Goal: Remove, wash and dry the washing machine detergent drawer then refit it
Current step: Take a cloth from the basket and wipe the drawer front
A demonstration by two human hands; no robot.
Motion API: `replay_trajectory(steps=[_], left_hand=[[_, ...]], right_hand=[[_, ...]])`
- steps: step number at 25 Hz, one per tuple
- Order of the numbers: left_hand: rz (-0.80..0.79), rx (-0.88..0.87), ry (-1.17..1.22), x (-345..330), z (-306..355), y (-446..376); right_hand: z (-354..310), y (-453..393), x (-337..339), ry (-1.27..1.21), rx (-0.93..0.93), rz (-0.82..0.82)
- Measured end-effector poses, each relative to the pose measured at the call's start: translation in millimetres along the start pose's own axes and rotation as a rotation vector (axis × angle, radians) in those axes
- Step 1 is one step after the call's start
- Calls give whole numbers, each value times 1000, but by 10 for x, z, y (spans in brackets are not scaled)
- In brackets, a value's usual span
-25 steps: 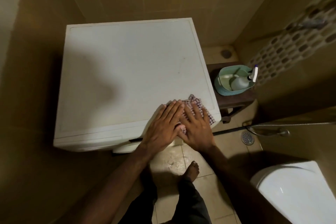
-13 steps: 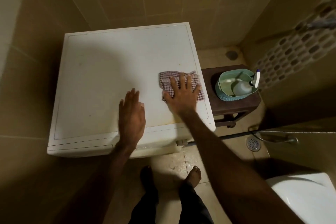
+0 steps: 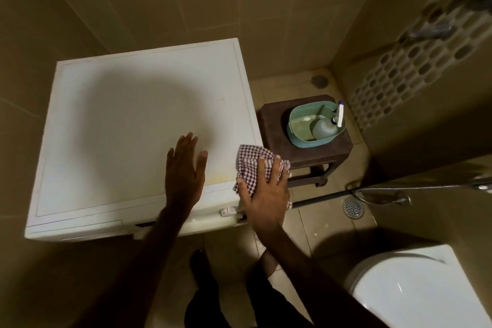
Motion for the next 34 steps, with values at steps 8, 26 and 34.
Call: replay_trajectory(steps=[8, 26, 34], left_hand=[[-15, -53, 31, -296, 599, -51], [-572, 542, 1108, -1430, 1790, -1149], [-629, 932, 1128, -2276, 1758, -1082]], right_hand=[[-71, -748, 198, -331, -61, -206], [753, -1754, 1058, -1046, -192, -171], [1342, -2061, 654, -1535, -697, -186]])
Point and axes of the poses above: each hand's wrist, its own y-axis away from the middle knuckle, its own x-axis out of the back of the hand, z = x × y, the point moved 5 cm from there along -y, towards the middle knuckle, and after that the axes turned 8 degrees about y, right-handed, at the moved point
